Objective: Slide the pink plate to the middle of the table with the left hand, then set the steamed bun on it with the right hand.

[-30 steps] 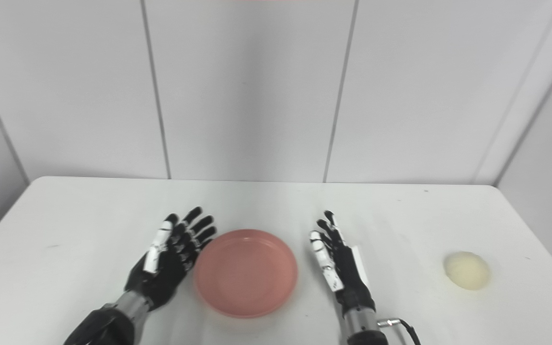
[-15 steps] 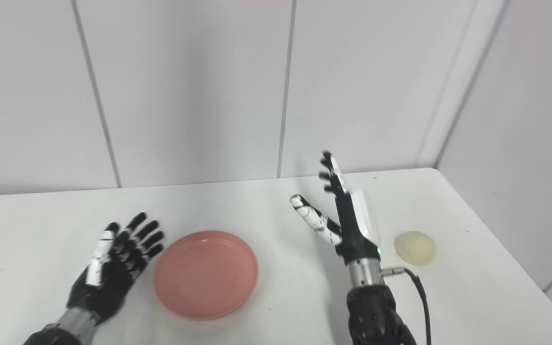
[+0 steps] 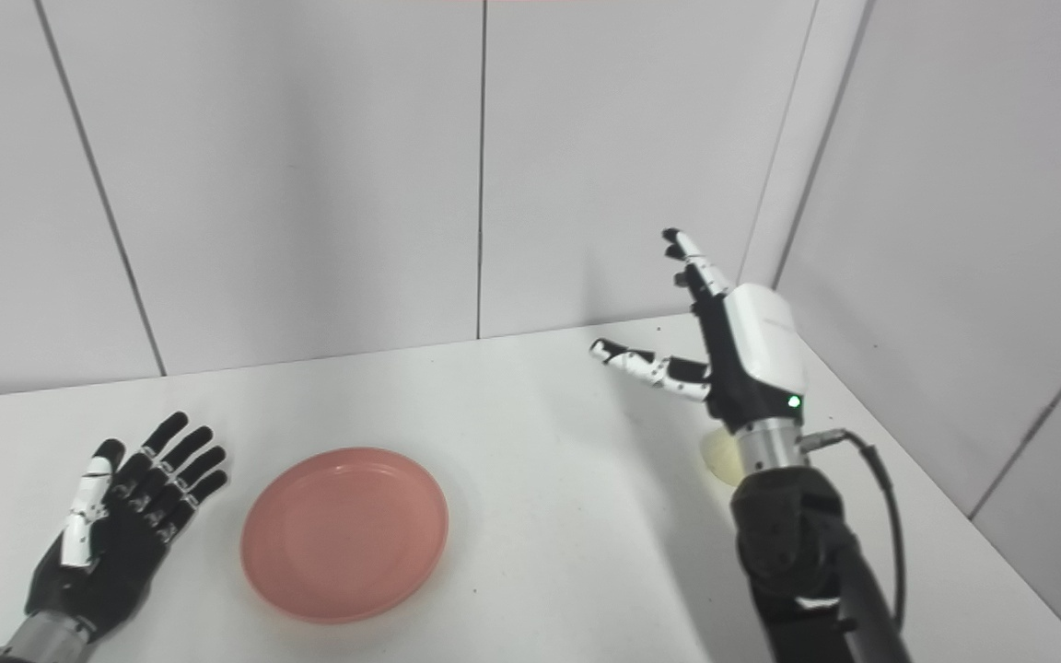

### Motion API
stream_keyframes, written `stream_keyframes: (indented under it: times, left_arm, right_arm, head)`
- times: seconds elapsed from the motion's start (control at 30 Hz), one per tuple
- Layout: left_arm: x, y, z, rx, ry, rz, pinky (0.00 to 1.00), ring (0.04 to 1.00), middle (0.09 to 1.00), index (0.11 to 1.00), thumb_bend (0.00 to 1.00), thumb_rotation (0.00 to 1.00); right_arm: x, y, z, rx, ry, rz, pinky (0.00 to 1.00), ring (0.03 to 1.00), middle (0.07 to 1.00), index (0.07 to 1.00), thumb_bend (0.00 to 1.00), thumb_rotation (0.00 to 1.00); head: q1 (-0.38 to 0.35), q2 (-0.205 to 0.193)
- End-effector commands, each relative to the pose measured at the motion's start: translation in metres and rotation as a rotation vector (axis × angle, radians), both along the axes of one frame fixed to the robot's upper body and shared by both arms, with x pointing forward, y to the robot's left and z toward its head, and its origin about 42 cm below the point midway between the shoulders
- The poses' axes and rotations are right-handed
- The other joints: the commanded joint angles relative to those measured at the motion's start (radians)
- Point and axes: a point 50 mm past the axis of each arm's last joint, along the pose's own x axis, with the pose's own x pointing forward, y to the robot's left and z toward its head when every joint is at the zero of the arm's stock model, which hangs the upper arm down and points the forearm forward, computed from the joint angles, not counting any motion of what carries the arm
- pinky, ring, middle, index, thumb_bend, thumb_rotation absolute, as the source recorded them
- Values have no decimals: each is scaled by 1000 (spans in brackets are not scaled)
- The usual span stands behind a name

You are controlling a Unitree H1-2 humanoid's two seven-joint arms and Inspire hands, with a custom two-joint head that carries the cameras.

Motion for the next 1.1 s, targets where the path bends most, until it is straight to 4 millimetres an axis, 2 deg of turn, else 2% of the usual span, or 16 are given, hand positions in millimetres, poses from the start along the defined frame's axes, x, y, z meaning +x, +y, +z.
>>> stream_keyframes:
  times: [0.0,0.07,0.23,0.33,0.43,0.7,0.77,0.93,1.07]
  left_arm:
    - [-25,21,-51,38,200,43,901,882,896,901,553,962]
    - [-23,25,-52,28,209,51,890,872,886,889,558,937]
    - [-19,33,-54,21,223,62,885,864,877,877,541,935]
    - [-17,38,-54,12,230,68,885,863,876,874,534,927]
    - [-15,42,-54,14,233,72,875,858,872,872,528,935]
    - [-16,48,-52,15,233,79,853,845,859,862,531,916]
    - [-16,49,-51,15,234,80,844,839,856,862,525,920]
    - [-15,53,-49,14,244,89,842,836,853,863,529,920]
    - [-14,55,-49,9,248,89,855,842,856,866,531,915]
  right_arm:
    - [-1,-14,14,-48,-4,-40,689,807,852,847,908,593]
    - [-2,-26,15,-82,45,-80,730,830,856,844,915,577]
    - [-2,-51,17,-134,148,-170,685,789,822,822,962,558]
    - [-1,-70,14,-138,219,-192,697,798,813,812,966,531]
    - [0,-80,12,-134,269,-194,704,813,819,814,972,516]
    - [6,-89,2,-148,386,-217,810,867,842,814,992,529]
    - [8,-89,0,-138,395,-214,753,833,837,812,1000,516]
    - [15,-87,-8,-102,452,-211,708,824,834,813,1000,575]
    - [17,-84,-11,-90,483,-208,685,807,832,810,971,467]
  head:
    - [-12,-1]
    - [-23,0]
    - [-35,5]
    - [-41,8]
    - [-48,10]
    - [-66,23]
    - [-69,26]
    - [-77,40]
    - [-78,46]
